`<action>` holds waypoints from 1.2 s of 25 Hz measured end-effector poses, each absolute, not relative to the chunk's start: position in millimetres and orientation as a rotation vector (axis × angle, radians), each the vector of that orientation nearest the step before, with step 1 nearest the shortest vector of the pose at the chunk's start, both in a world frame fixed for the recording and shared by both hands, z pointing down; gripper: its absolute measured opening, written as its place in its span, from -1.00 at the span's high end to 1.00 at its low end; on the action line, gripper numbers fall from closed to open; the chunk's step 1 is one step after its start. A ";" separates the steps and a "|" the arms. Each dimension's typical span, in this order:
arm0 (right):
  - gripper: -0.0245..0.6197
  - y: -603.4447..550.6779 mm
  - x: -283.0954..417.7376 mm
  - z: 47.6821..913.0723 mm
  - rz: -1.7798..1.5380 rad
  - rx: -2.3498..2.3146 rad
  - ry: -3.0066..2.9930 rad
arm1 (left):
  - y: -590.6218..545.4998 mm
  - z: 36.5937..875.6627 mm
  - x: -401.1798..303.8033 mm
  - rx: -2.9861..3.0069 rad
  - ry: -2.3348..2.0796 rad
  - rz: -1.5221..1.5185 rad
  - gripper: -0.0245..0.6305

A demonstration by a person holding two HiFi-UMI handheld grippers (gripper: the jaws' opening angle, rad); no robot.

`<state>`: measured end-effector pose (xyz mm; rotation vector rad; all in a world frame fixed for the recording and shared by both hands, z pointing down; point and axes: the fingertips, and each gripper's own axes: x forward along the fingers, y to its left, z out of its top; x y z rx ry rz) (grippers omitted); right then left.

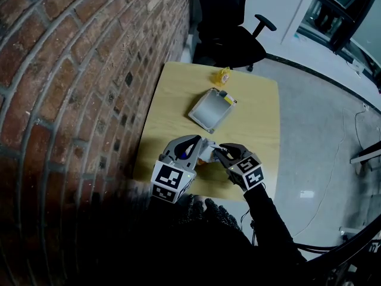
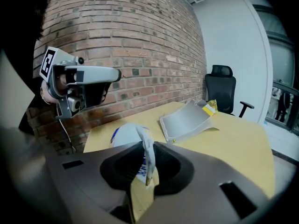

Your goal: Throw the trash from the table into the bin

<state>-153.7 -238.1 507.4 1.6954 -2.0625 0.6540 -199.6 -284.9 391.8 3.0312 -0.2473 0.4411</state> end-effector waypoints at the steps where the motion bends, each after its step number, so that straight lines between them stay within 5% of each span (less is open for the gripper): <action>1: 0.74 -237.5 -153.8 505.7 0.643 1.694 -2.063 | -285.1 391.4 -199.0 3.032 -0.244 0.440 0.91; 4: 0.87 -235.8 -152.5 498.3 0.629 1.705 -2.077 | -284.2 391.3 -197.0 3.032 -0.229 0.439 0.91; 30: 0.88 -96.8 -16.8 440.5 0.617 2.170 -1.922 | -169.5 379.9 -98.4 3.087 0.000 0.431 0.91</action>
